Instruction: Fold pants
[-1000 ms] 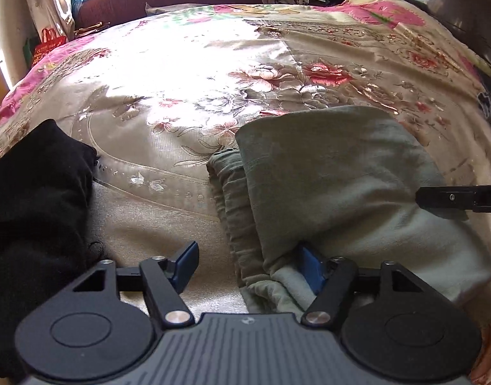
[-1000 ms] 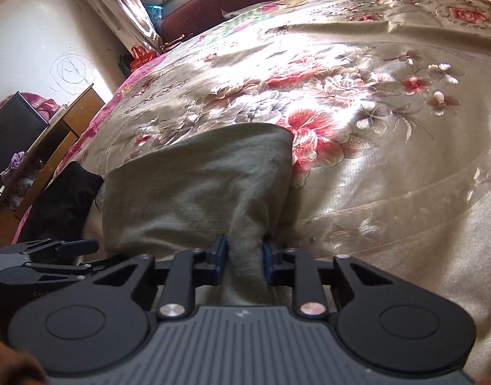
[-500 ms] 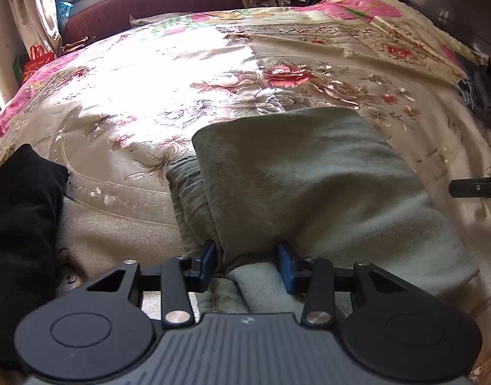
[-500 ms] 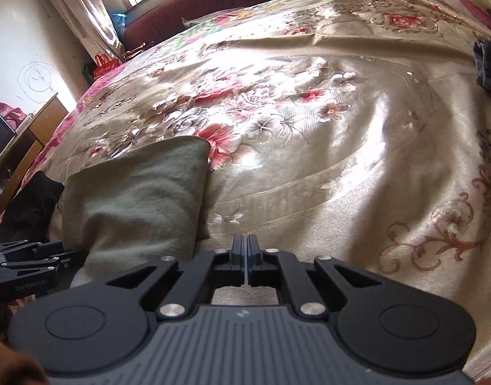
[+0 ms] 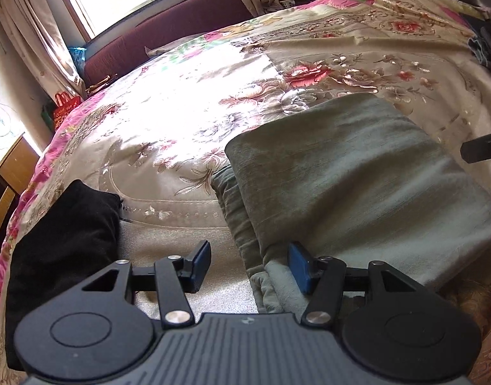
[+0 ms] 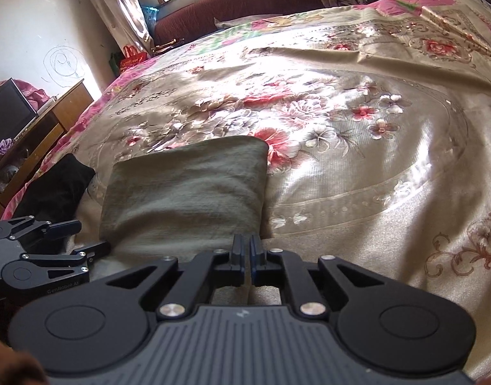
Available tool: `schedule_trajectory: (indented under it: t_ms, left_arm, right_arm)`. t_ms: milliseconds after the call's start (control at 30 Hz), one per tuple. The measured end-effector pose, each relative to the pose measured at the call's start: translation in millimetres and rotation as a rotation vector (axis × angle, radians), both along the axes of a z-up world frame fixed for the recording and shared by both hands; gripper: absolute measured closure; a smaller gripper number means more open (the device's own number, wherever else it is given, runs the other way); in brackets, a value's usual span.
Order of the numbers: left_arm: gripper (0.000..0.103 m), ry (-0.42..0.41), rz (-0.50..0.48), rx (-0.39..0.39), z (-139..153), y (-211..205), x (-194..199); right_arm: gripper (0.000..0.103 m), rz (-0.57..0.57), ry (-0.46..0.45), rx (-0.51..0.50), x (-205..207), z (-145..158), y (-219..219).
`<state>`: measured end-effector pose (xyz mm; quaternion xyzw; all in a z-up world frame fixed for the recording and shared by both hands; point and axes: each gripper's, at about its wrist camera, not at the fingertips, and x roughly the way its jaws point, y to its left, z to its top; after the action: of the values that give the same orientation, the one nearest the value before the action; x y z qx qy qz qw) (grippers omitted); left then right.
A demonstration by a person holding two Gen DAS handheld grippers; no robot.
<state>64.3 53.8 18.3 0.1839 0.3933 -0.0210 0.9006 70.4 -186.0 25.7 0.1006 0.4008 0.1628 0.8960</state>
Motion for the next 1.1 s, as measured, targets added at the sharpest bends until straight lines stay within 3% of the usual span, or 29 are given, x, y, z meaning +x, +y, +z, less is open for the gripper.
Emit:
schedule_trajectory:
  t_ms: [200, 300, 433, 667, 767, 900, 1100]
  left_arm:
    - [0.034, -0.053, -0.002, 0.039, 11, -7, -24]
    - [0.027, -0.081, -0.01, 0.034, 16, -12, -37]
    - [0.011, -0.081, -0.022, -0.029, 16, -20, -46]
    - [0.0, -0.083, 0.056, -0.169, 15, -19, -53]
    - [0.0, -0.08, 0.09, -0.196, 13, -17, -57]
    - [0.0, -0.071, 0.092, -0.174, 6, -21, -62]
    - [0.0, -0.056, 0.101, -0.199, 3, -25, -72]
  right_arm:
    - [0.095, 0.018, -0.002, -0.008, -11, 4, 9]
    - [0.095, 0.028, -0.007, -0.012, -19, 6, 14]
    - [0.095, 0.046, -0.006, -0.017, -30, 6, 23]
    - [0.094, 0.043, -0.009, -0.011, -52, 6, 23]
    - [0.093, 0.04, 0.007, -0.002, -61, 1, 22]
    - [0.086, 0.053, 0.02, -0.013, -69, -3, 27]
    - [0.085, 0.093, 0.04, -0.035, -76, -11, 38]
